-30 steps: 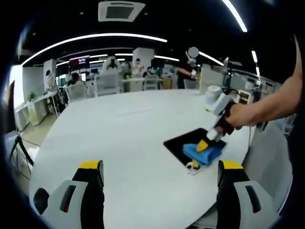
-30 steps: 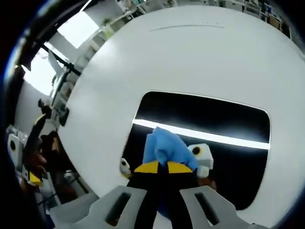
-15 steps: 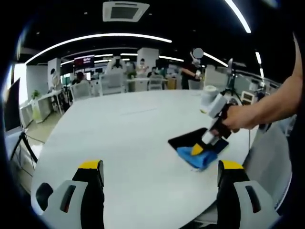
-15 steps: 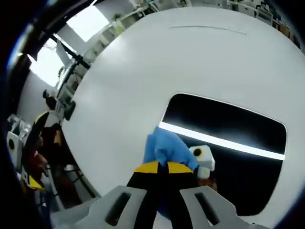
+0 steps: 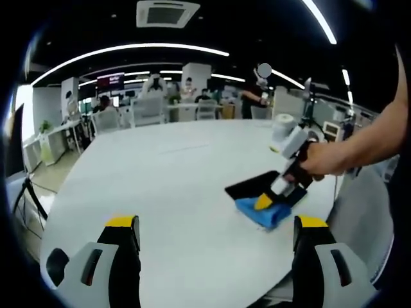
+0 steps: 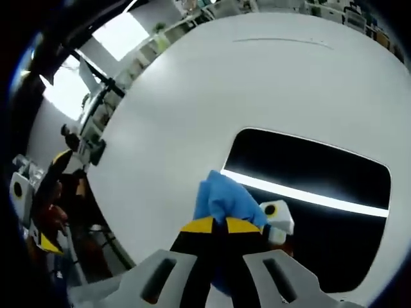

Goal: Wipe the mirror surface with the cleaning cloth until all visible marks leave the cleaned area.

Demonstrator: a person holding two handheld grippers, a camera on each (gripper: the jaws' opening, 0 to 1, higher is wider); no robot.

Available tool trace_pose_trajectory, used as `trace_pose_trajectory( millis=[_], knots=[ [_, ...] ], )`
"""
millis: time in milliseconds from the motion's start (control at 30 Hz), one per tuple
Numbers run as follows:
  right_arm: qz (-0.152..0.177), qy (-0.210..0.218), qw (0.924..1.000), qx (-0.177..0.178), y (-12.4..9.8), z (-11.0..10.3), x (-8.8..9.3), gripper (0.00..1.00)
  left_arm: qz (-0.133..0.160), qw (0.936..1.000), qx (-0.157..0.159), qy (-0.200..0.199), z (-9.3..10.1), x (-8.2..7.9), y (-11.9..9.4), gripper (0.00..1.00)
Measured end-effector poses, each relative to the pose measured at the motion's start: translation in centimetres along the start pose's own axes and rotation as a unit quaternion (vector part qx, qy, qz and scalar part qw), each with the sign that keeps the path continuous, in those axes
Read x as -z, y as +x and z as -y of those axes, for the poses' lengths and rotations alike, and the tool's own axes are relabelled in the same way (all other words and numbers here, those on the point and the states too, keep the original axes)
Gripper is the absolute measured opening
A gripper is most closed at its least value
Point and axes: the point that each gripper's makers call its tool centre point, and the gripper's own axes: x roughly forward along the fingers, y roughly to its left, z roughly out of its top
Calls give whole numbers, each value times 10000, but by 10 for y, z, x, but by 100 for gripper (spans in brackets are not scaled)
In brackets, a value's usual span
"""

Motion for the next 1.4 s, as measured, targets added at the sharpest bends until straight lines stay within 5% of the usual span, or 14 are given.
trace_pose_trajectory(
  millis=[1033, 1400],
  knots=[
    [-107, -10, 9994, 319, -4, -3, 7, 0, -166, 9995, 229, 124, -7, 4, 1, 100],
    [-18, -22, 9983, 584, 1, 2, -5, 0, -154, 9995, 277, 78, -20, 9, 1, 100]
  ],
)
